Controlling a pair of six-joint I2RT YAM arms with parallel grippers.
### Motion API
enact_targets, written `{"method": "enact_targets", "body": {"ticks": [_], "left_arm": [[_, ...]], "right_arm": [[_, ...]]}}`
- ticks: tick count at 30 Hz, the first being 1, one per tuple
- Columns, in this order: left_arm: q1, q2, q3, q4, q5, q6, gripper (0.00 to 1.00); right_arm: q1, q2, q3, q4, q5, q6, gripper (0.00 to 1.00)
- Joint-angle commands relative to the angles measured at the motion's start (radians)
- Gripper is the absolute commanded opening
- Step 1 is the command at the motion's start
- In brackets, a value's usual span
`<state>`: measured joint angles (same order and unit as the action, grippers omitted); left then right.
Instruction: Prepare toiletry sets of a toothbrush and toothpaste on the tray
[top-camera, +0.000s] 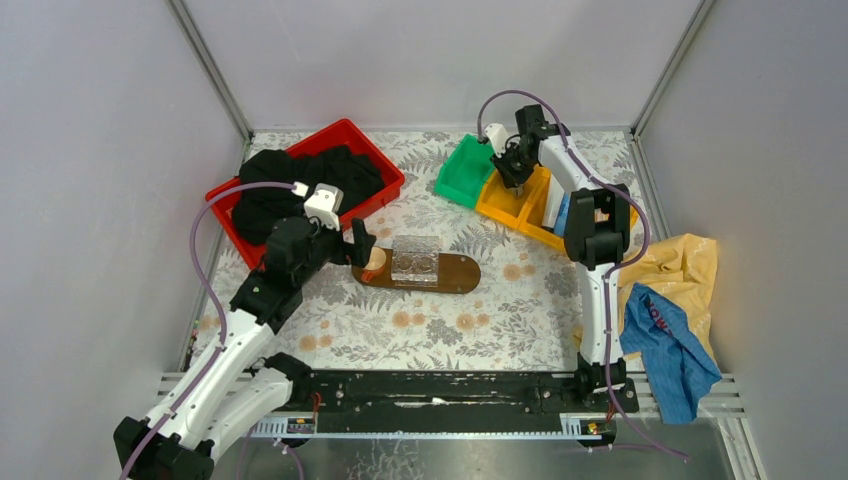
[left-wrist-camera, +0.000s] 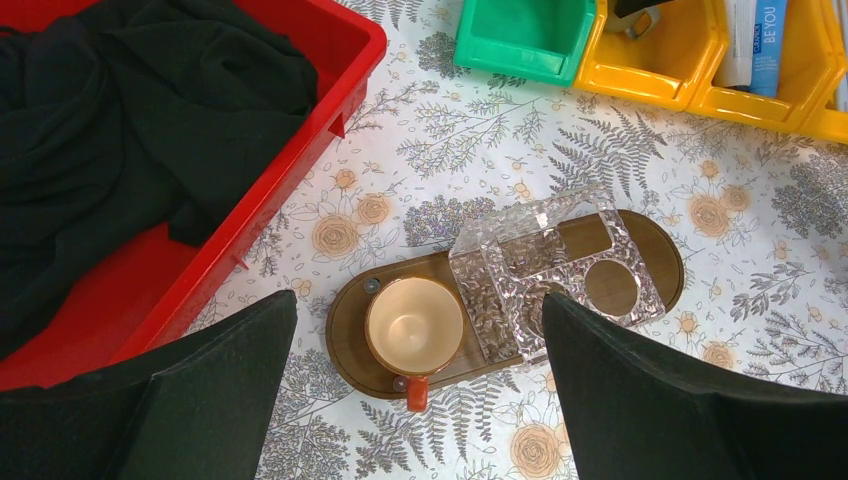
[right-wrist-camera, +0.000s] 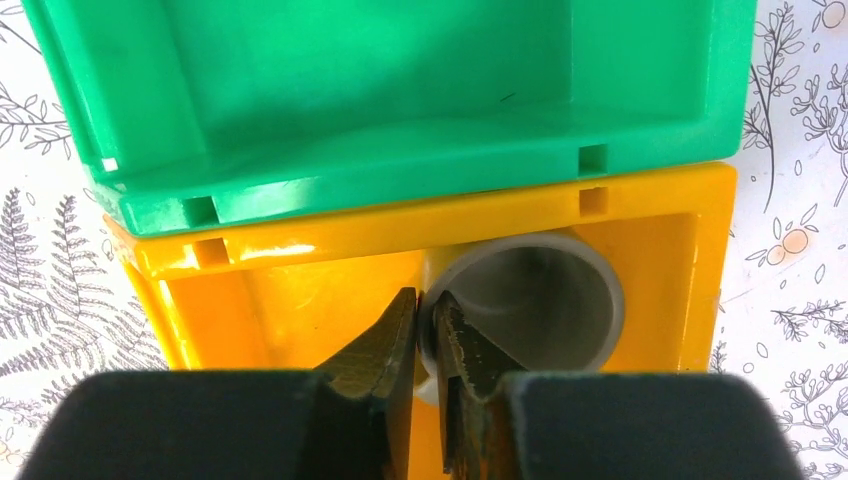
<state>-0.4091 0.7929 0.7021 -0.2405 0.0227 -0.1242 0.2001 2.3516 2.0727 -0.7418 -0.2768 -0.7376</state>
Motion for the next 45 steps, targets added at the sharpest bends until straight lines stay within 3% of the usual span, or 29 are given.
{"method": "enact_targets", "body": {"ticks": [1,11,27,36,45], "left_arm": [[0.007,-0.003,-0.009,0.057,0.009,0.02,1.0],[0.007,-0.011,-0.011,0.056,0.006,0.026,1.0],[0.008,-0.036,-0.019,0.061,-0.007,0.027,1.0],[0.007,-0.041,-0.021,0.063,-0.012,0.027,1.0],[0.008,-0.038,-0.023,0.062,-0.015,0.029,1.0]], "right_arm": [[0.009,-0.029,0.014,0.019,0.005,-0.014,0.13],[0.009,-0.144,-0.047,0.04,-0.012,-0.015,0.0],[0.053,-0.507,-0.286,0.024,-0.148,0.039,0.0],[0.181,-0.738,-0.522,0.05,-0.21,0.075,0.0],[0.277,-0.827,-0.655,0.056,-0.236,0.095,0.0]]}}
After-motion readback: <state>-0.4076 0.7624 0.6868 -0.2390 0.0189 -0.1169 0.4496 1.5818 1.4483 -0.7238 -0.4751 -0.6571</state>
